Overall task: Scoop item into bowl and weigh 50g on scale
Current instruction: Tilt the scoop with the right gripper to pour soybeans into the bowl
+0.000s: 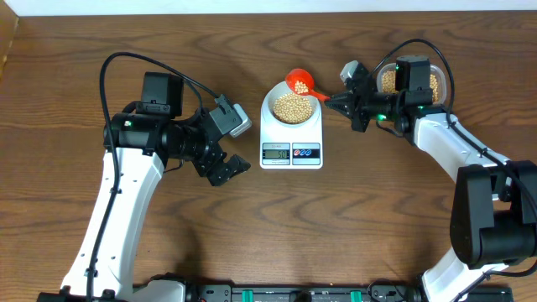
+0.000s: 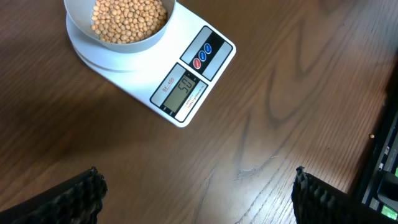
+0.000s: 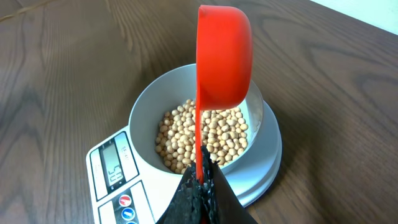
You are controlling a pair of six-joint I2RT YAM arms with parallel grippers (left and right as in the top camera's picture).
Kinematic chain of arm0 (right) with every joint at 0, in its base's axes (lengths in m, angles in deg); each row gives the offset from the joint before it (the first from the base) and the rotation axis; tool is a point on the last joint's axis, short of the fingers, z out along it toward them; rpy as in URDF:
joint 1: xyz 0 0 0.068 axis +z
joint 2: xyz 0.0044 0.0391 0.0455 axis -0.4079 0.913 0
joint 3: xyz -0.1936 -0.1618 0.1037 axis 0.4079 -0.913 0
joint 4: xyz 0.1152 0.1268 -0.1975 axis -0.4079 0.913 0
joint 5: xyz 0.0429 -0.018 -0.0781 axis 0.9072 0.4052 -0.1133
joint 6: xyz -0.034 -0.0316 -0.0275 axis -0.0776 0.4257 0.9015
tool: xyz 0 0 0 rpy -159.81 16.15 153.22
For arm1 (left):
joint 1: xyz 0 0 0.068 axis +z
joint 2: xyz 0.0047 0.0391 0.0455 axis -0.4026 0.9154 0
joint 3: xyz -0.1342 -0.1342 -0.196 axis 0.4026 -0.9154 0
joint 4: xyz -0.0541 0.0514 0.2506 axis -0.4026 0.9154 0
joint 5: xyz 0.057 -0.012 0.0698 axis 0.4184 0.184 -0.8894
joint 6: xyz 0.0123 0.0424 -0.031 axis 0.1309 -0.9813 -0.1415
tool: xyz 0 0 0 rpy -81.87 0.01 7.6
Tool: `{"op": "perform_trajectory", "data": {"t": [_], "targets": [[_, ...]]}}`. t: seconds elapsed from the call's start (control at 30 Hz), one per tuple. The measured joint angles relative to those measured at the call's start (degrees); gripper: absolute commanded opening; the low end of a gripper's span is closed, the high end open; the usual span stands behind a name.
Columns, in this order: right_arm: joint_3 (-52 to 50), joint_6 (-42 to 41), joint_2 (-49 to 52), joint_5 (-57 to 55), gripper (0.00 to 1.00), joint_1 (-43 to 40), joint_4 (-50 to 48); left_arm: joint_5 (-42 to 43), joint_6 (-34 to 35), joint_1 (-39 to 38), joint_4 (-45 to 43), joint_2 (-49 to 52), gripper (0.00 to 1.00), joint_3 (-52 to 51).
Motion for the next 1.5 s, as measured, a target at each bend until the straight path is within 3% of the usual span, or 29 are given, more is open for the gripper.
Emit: {"op": "perform_trajectory", "data": {"t": [0.97,1.5], "targets": [[0.0,-0.94,0.0,0.0,0.01,0.0,-0.07,0.0,0.0,0.0,0.0,0.0,0.98,0.0],[0.0,-7.19,0.0,0.02,0.01,0.0,-1.31,0.0,0.0,0.0,0.0,0.0,0.98,0.0]]}}
